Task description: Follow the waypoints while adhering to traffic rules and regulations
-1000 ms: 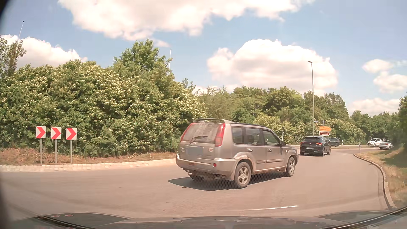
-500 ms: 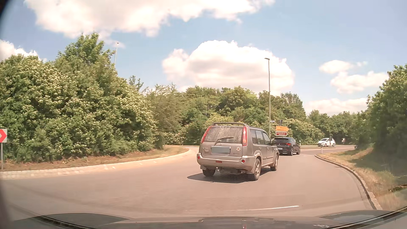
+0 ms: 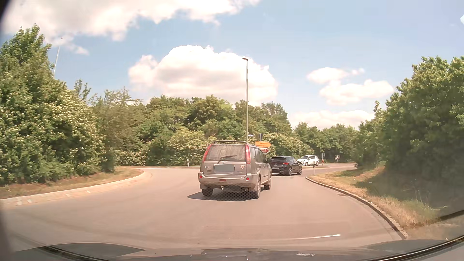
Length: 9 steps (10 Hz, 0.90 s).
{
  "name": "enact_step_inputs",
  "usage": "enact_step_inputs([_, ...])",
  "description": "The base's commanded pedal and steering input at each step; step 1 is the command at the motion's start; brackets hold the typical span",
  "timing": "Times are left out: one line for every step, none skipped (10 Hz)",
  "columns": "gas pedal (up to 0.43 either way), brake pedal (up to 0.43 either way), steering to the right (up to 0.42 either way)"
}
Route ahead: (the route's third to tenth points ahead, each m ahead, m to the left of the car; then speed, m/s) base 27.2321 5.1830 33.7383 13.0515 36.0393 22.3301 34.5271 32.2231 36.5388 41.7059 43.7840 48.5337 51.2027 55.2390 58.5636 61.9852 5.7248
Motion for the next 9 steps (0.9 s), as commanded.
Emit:
enact_step_inputs([0.469,0.012,0.245])
enact_step_inputs([0.461,0.012,0.206])
enact_step_inputs([0.449,0.012,0.168])
enact_step_inputs([0.441,0.012,0.126])
enact_step_inputs([0.421,0.012,0.080])
enact_step_inputs([0.421,0.012,0.054])
enact_step_inputs([0.390,0.012,0.030])
enact_step_inputs([0.370,0.012,0.019])
enact_step_inputs([0.358,0.012,0.004])
